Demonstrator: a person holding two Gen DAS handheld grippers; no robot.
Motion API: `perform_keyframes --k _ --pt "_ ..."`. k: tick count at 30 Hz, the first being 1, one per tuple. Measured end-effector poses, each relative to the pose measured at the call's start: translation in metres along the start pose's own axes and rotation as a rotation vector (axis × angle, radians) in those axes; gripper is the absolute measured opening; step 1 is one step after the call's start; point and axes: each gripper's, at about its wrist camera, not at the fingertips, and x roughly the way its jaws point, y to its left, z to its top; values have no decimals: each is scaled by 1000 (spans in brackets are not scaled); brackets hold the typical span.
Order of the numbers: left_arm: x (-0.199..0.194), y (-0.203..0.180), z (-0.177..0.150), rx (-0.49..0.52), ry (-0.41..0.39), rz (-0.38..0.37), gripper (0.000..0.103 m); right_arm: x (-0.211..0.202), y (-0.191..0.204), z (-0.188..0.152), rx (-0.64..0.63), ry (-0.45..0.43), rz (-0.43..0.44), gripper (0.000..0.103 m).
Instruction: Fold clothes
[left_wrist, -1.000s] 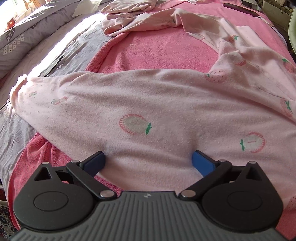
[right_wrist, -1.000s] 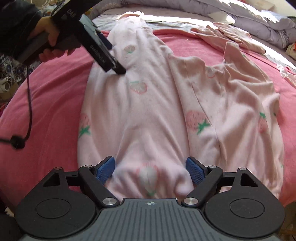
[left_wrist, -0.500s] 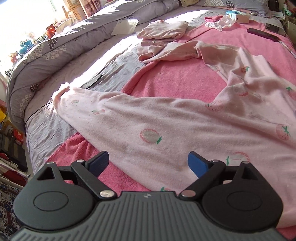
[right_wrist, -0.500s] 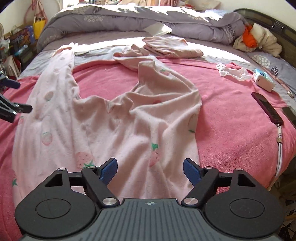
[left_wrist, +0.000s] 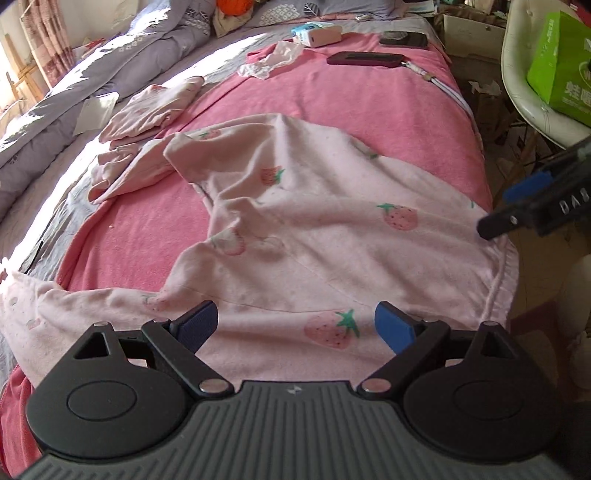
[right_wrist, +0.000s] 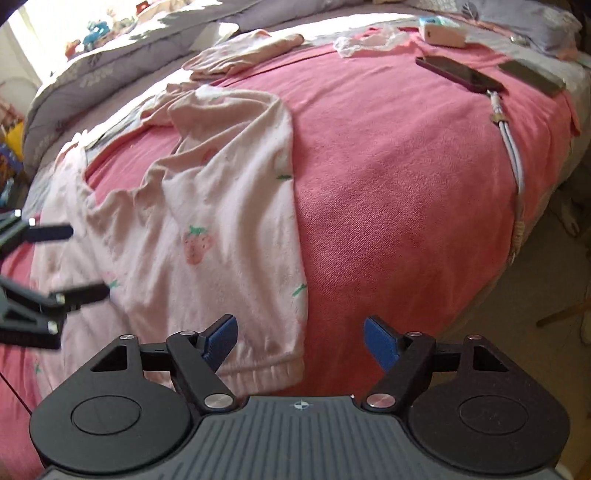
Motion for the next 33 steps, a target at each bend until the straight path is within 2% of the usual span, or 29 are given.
perform_keyframes --k 1,2,4,5,6,8,9,10,11,14,15,17,18,21,22,23,24,25,26,29,30,32,33 --pt "3 -4 -3 10 16 2 94 9 -3 3 33 39 44 55" --pt "7 -9 -5 19 33 6 94 16 -4 4 48 66 64 54" --pt "8 -11 -10 13 50 5 94 16 -3 5 50 67 47 51" --pt "9 -12 -12 8 58 5 94 15 -2 6 50 64 36 45" --pt "9 -12 -12 2 62 4 94 10 -6 7 76 58 32 23" --pt "8 -11 -13 -8 71 1 94 -1 -16 9 144 41 28 17" --pt "9 -11 -13 -7 73 0 94 -7 -15 11 137 27 6 15" --pt "9 -12 -14 -3 75 1 94 -13 -11 12 103 9 -34 7" --pt "9 -13 -14 3 75 3 94 -17 -5 14 58 -14 -101 5" --pt "8 -15 -16 12 76 4 94 -21 -6 13 -54 -39 -290 5" --pt "7 -15 -16 10 75 4 94 -21 -14 13 -33 -25 -265 5" --pt "8 -14 -17 0 76 1 94 -20 -30 14 42 1 -150 12" --pt "8 -13 -18 -5 76 -1 94 -21 -33 15 69 -11 -94 17" --pt "9 -12 -19 -25 79 -6 94 -15 -26 24 72 -70 -1 43" --pt "9 -11 -19 -31 79 -7 94 -8 -22 29 70 -77 13 46" --pt "9 -11 -20 -38 80 -9 94 3 -18 33 82 -46 19 46" --pt "9 -10 -20 -45 81 -10 94 15 -14 37 99 -5 24 28" --pt "9 -10 -20 -52 83 -13 94 20 -8 38 84 13 -5 5" --pt "9 -9 -20 -60 85 -16 94 24 -1 38 58 25 -44 5" --pt "8 -6 -23 -80 85 -29 94 17 18 30 -105 -13 -261 6" --pt "8 -5 -24 -88 86 -33 94 17 17 27 -119 -9 -322 10" --pt "6 -4 -27 -100 87 -43 95 17 16 25 -151 5 -474 12" --pt "5 -4 -29 -105 85 -47 95 13 17 27 -152 -14 -493 12"
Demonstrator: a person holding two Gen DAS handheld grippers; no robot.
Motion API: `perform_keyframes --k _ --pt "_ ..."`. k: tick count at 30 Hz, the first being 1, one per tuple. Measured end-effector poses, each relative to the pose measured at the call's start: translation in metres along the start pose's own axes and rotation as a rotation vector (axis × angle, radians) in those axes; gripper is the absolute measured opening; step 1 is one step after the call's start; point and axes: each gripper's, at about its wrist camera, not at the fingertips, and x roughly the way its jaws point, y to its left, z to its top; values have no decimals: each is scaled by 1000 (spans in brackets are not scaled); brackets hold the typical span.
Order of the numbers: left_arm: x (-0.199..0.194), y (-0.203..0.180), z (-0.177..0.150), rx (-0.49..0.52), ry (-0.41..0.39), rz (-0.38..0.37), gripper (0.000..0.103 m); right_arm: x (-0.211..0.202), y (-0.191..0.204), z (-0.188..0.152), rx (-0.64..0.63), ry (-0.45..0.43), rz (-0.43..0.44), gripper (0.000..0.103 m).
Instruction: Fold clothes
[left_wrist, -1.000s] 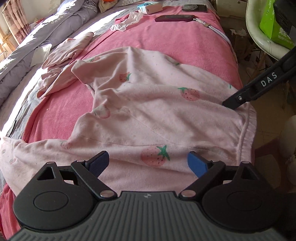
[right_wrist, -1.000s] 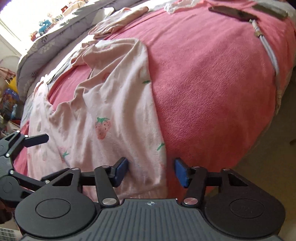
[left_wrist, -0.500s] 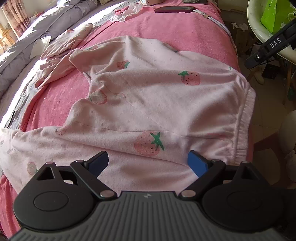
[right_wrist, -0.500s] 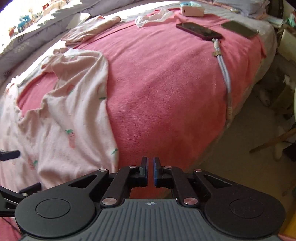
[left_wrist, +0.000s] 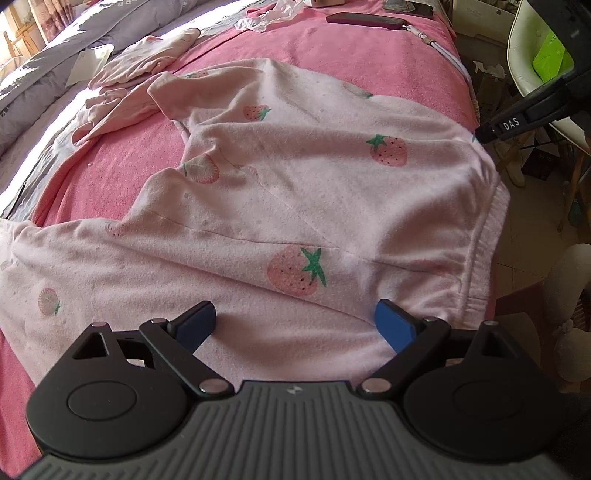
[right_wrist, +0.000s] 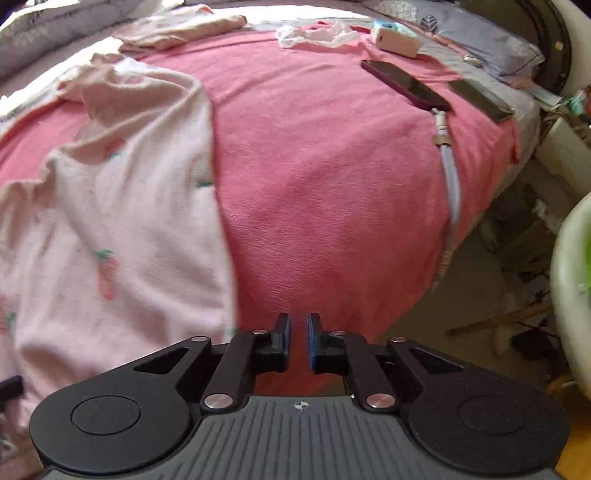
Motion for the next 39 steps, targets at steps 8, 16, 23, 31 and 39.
perform_keyframes --k 8,16,23,31,39 --pt "-1 5 -10 -66 -8 -13 97 -25 88 34 -200 -222 392 23" --pt "-1 10 -16 -93 -35 -33 99 3 79 43 -226 -196 259 32" --pt "-28 23 20 -204 -168 25 93 -10 42 100 -120 -342 328 64" --pt "31 -6 114 -300 -220 -45 92 46 66 257 -343 -463 492 64" --pt "83 -27 123 -340 -110 -18 96 116 174 380 -577 -435 730 66"
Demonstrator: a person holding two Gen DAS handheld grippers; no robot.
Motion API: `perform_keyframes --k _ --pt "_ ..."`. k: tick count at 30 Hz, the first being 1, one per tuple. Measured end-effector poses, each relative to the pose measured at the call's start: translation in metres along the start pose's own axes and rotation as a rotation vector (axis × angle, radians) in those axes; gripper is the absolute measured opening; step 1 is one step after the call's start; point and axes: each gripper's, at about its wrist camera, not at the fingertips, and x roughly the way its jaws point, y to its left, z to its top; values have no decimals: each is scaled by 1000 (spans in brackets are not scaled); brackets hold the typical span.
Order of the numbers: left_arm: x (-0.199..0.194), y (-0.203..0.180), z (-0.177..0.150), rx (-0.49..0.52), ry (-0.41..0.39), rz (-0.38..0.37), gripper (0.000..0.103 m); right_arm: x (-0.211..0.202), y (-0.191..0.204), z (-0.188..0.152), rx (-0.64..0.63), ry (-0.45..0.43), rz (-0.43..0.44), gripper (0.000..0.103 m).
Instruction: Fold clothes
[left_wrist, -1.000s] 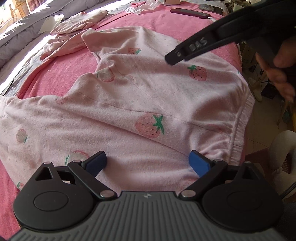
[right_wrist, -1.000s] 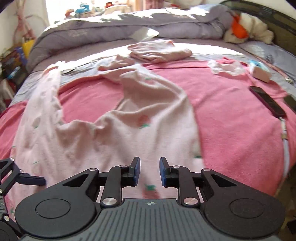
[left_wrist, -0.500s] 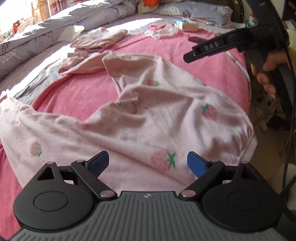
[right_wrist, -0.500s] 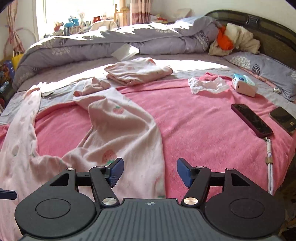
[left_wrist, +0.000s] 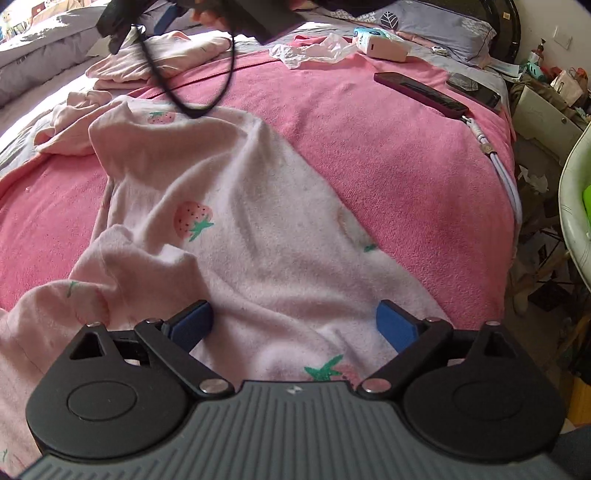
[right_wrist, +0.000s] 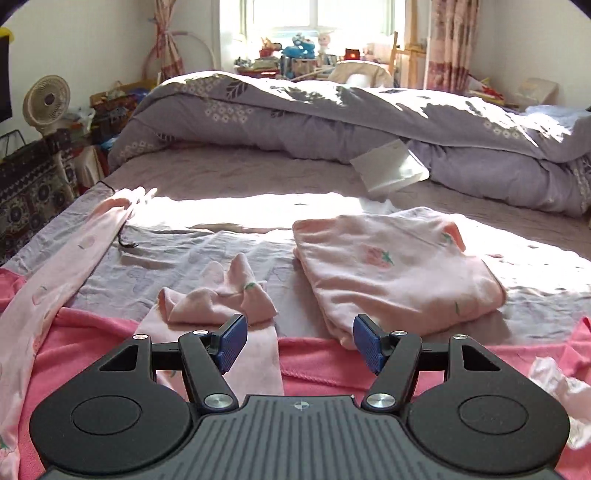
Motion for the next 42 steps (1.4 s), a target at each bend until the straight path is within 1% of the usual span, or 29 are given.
perform_keyframes --k 3,4,5,6,8,9,10,12,15,17,19,20,22,25,27,30,32,33,34,35,37,38,39,40,42 --pt "1 5 -1 -20 -2 -23 98 53 5 22 0 33 80 71" --pt "1 5 -1 -19 -4 -27 100 73 9 28 1 57 105 73" --pt "1 4 -2 -17 -5 -28 101 90 13 33 -3 93 127 73" --pt "1 2 -2 -15 -7 -25 101 107 17 35 -13 149 148 72" --pt "1 1 0 -17 -12 -23 101 136 26 35 -34 292 163 37" --pt "1 2 0 -19 -12 -26 101 137 29 35 -33 298 143 27" --pt "0 3 0 -21 -12 -30 101 132 29 39 -35 270 126 19" --pt "-1 4 0 -24 -9 -38 101 113 26 53 -46 192 82 19" --pt "0 6 3 -27 0 -54 101 77 15 82 -67 55 1 18" --pt "0 7 4 -26 5 -64 101 56 -2 113 -49 -53 -72 17" --pt "0 8 4 -20 7 -71 101 48 -16 140 -11 -130 -137 17" --pt "0 8 4 -16 7 -74 101 50 -20 150 1 -150 -158 17" --pt "-1 8 3 -13 5 -79 101 69 -30 165 27 -165 -212 17" --pt "-1 9 2 -13 0 -82 101 108 -50 167 95 -152 -212 17" --pt "-2 8 2 -13 -5 -78 101 138 -61 158 111 -131 -192 17" --pt "-2 5 -1 -5 -17 -62 102 176 -76 137 141 -62 -265 17" --pt "-2 2 -2 2 -23 -49 102 189 -87 115 189 0 -354 23" --pt "-2 2 -2 1 -24 -45 102 190 -91 106 207 23 -382 34" --pt "-2 2 -2 -2 -25 -44 102 189 -96 99 218 34 -394 50" --pt "-2 1 -2 -1 -25 -42 102 180 -97 95 219 26 -404 57" --pt "-2 1 -2 2 -25 -37 102 160 -98 89 218 0 -423 80" --pt "-2 0 -2 3 -26 -35 102 148 -97 87 219 -19 -426 84" --pt "-2 0 -2 4 -26 -33 102 129 -96 83 230 -53 -408 89" --pt "-2 -1 -2 6 -26 -31 102 108 -93 76 241 -77 -364 91" --pt "-2 -1 -1 9 -27 -27 102 70 -80 56 250 -78 -283 91"
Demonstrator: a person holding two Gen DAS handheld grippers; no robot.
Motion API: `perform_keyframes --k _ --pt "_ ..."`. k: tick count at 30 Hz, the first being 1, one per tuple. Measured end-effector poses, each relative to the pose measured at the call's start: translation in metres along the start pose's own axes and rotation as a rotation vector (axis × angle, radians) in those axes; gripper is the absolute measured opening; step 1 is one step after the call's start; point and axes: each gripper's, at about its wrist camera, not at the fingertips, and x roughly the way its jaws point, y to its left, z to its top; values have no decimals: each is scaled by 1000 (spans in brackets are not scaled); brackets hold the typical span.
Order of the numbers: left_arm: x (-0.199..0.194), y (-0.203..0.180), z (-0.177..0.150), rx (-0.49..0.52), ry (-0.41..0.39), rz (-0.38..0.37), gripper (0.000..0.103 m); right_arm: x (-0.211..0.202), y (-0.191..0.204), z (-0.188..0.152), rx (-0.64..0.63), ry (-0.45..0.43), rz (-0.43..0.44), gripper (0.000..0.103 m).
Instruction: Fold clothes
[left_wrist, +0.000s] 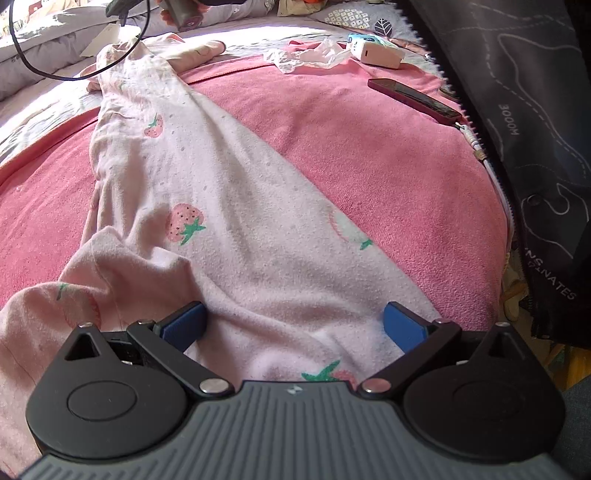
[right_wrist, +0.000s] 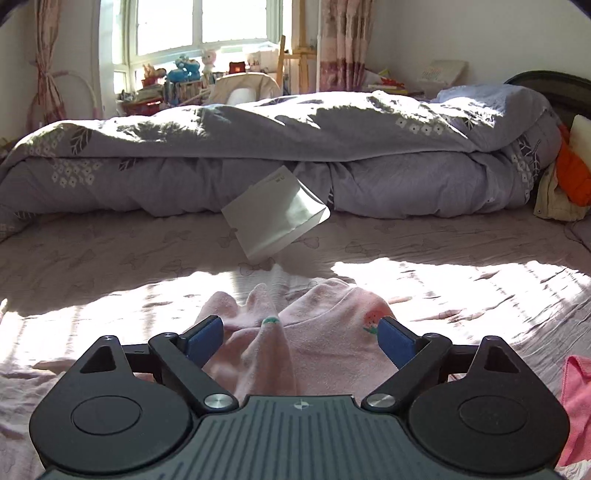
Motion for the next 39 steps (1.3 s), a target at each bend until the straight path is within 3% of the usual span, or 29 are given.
perform_keyframes --k 2,4,7,10,12,13,17,20,21,22,23,24,26,30,33,35,36,37,38,39 --pt "0 -1 0 3 -1 4 103 -42 -1 -23 -2 24 70 90" --pt "0 -1 1 6 -1 8 103 -85 -1 -60 -34 76 82 90" --pt "0 -3 1 10 -2 15 103 -148 -7 -128 -19 245 96 87" --pt "-5 1 5 11 -9 64 103 -198 -31 -194 191 444 155 76" --pt "-9 3 7 11 -14 99 101 -221 -39 -222 273 499 179 66" --pt "-11 4 9 11 -17 116 100 -229 -41 -230 299 495 189 65" --pt "-37 28 12 -56 -76 302 100 -231 -36 -233 348 472 303 64" --pt "-46 49 11 -96 -63 419 100 -221 -15 -235 256 460 308 63" --pt "-46 55 11 -103 -48 454 100 -221 -10 -234 217 455 273 51" --pt "-45 65 9 -114 -19 494 100 -223 -6 -232 182 455 234 24" --pt "-43 71 6 -127 11 535 100 -224 -2 -230 147 455 195 7" --pt "-40 77 3 -148 43 573 100 -225 -4 -228 169 457 188 5" --pt "-39 89 -9 -201 99 619 100 -230 -9 -225 205 452 150 5" --pt "-43 97 -22 -272 117 627 102 -238 -3 -234 49 379 -30 7" --pt "-46 95 -25 -257 117 632 102 -232 -8 -246 57 332 -48 9" --pt "-47 94 -26 -226 113 628 102 -238 -6 -243 52 315 -85 20" --pt "-46 95 -26 -216 109 620 102 -247 -8 -242 69 305 -106 33" --pt "-46 96 -26 -205 105 607 102 -257 -10 -241 90 295 -125 36" --pt "-46 98 -26 -196 103 596 103 -268 -13 -242 125 285 -98 36" --pt "-46 99 -26 -188 100 585 103 -279 -19 -246 184 291 -15 42"
